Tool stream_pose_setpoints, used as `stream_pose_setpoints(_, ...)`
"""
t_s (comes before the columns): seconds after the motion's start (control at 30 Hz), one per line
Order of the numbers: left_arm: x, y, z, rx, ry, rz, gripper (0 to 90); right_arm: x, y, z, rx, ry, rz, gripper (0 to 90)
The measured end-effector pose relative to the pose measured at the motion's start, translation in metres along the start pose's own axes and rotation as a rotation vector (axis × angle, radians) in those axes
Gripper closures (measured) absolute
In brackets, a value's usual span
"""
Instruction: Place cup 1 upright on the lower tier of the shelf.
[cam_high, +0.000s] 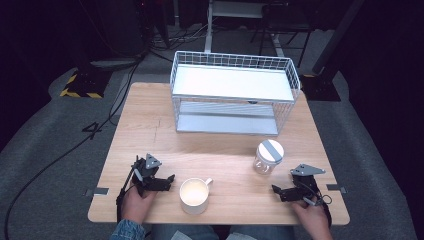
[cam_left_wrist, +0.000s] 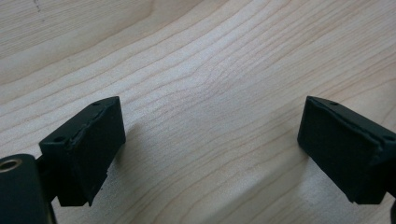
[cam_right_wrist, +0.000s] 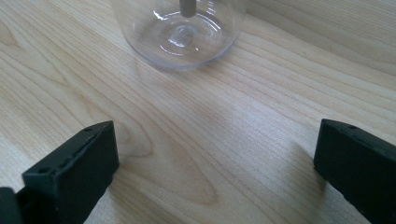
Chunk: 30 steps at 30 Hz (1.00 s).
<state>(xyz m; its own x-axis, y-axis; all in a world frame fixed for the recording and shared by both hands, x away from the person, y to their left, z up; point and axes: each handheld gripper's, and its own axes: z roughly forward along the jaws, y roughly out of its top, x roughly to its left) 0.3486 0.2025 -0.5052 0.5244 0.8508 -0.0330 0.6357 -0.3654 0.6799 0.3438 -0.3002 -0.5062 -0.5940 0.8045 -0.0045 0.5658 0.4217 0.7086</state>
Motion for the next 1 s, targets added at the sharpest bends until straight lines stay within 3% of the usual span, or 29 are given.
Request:
stream_pose_setpoints(0.43,-0.0001,0.0,0.0,-0.001,0.0,-0.001,8.1,-0.0025,0.0001,0.0,0.0,0.024,-0.023,0.1)
stream_pose_setpoints(0.77,0.0,0.0,-0.0001,0.001,0.0,-0.001,8.1,-0.002,-0.0002,-0.0034,0.018,0.016,-0.002,1.8)
stream_pose_setpoints(1.0,-0.0001,0.0,0.0,0.001,-0.001,-0.002,8.1,-0.0053,0.0023,-0.0077,0.013,0.049,0.008,4.3)
